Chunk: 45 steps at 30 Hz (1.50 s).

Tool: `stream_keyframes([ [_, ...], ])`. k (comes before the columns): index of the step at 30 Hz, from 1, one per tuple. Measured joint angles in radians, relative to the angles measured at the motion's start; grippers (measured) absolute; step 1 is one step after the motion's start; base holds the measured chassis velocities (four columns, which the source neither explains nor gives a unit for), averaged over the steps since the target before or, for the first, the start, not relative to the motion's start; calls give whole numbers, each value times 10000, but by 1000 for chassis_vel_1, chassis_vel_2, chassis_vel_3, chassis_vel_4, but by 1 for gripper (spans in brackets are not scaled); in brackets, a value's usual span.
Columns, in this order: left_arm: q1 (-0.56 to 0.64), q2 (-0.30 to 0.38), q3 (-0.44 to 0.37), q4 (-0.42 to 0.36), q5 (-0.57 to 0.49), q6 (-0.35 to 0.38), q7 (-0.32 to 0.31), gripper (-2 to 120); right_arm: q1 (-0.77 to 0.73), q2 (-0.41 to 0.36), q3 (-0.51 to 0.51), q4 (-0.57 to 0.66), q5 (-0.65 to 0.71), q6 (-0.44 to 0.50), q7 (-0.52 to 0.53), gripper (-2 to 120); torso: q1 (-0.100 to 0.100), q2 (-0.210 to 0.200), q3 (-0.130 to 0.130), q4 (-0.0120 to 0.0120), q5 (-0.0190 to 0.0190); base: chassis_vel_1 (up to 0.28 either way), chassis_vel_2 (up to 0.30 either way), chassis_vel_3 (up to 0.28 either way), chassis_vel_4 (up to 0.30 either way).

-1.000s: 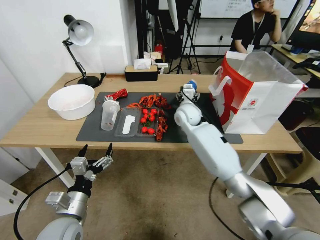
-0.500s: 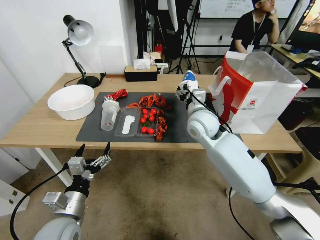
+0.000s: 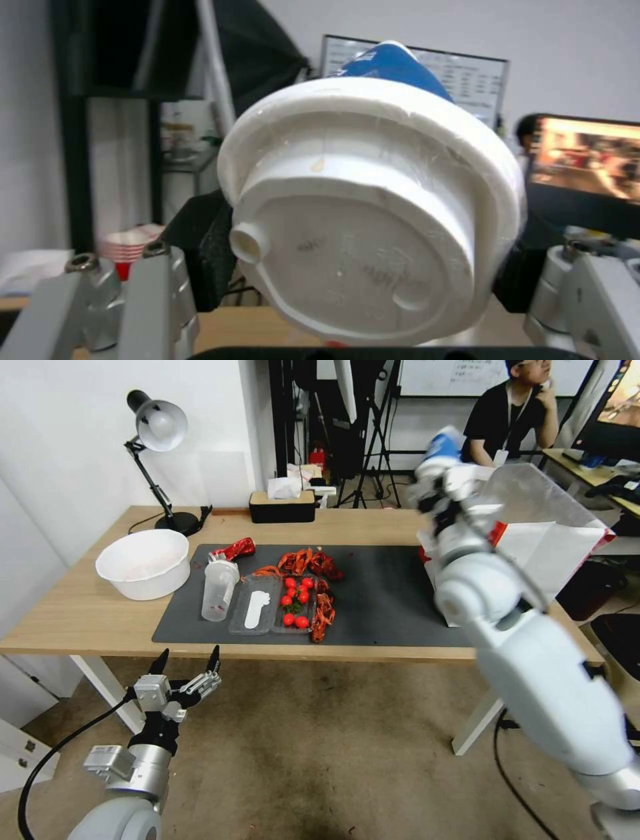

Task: Pick up the trash from the table and place it into the takeout bag.

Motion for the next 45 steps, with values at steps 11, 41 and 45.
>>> stream_keyframes([
  [11, 120, -96, 99, -228, 205, 12, 9, 100, -261, -1627, 1425, 179, 1776, -592, 1457, 69, 0, 0, 0, 2, 0, 0, 0, 0, 0],
  [41, 64, -73, 11, -186, 132, 34, 13, 100, -551, -1395, 1242, 581, 1929, 33, 425, 100, 1, 0, 0, 1, -3, 0, 0, 0, 0],
  [45, 17, -20, -48, -161, 128, 34, 12, 100, -1137, -1353, 1153, 1164, 2094, 877, -727, 100, 0, 0, -1, 2, -3, 0, 0, 0, 0],
])
